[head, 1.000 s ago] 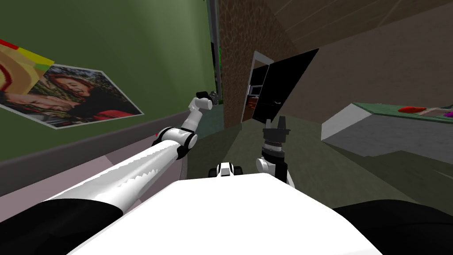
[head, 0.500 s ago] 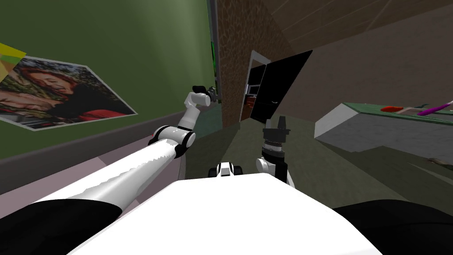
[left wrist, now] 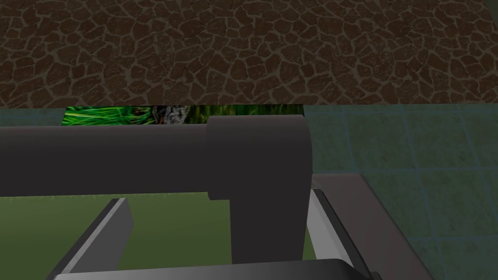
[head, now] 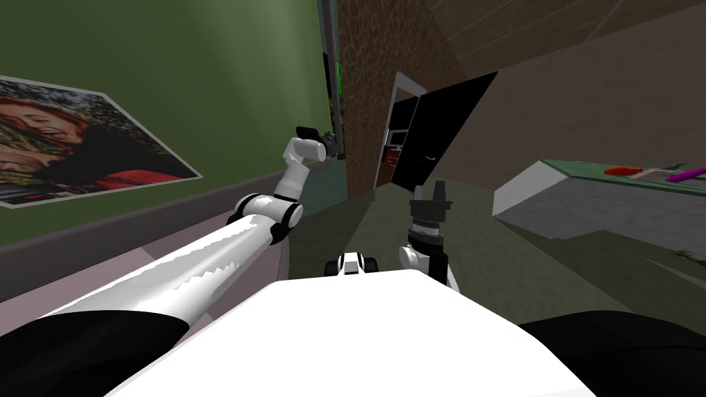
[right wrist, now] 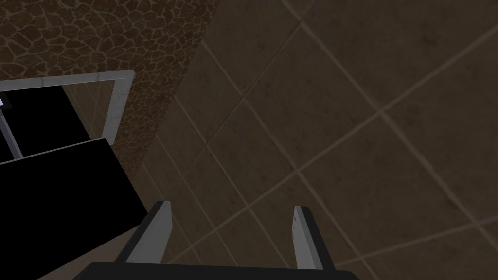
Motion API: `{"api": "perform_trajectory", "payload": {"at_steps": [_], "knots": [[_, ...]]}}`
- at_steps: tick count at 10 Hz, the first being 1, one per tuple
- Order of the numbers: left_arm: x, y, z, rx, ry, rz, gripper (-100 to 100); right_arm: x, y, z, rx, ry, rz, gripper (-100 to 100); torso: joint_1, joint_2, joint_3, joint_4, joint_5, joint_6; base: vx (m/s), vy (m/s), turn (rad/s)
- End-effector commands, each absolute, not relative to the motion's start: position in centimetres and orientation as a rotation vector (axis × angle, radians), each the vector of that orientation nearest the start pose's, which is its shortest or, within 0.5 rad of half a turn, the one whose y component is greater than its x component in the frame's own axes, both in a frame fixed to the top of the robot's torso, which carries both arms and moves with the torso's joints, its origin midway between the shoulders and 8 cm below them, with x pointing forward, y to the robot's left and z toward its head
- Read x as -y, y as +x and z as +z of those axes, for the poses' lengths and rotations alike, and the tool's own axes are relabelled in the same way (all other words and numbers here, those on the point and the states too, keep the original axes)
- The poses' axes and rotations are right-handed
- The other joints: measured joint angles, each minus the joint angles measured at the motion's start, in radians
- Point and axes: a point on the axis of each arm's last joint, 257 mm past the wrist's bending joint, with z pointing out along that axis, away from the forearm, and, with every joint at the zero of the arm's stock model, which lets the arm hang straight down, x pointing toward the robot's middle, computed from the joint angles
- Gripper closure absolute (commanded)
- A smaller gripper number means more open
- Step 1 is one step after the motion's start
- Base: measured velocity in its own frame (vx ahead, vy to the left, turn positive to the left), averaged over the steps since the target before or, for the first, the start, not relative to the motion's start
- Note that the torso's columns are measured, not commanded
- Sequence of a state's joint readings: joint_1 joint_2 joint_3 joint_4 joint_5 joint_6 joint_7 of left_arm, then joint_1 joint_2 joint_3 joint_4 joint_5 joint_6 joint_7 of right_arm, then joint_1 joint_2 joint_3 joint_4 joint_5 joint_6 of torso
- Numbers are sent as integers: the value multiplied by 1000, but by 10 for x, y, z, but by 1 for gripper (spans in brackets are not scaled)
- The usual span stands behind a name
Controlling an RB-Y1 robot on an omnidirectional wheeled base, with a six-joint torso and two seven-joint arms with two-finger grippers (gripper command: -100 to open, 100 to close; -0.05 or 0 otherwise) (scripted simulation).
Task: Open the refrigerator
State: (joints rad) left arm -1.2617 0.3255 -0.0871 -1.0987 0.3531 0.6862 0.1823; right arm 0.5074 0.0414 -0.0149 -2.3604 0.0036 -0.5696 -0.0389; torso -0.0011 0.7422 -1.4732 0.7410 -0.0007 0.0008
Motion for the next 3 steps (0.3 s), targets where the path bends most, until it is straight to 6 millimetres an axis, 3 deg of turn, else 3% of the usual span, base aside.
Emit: {"api": "perform_trajectory", "payload": {"at_steps": [1,3], "knots": [[-78,720,169,-1413,-1064,-1449,0,282,311,69,-471,576,1345,0,1,-1,-1,0,0,-1,0,0,0],[-78,720,167,-1415,-1068,-1448,0,282,311,69,-471,576,1345,0,1,-2,-2,-1,1,-1,0,0,0]]}}
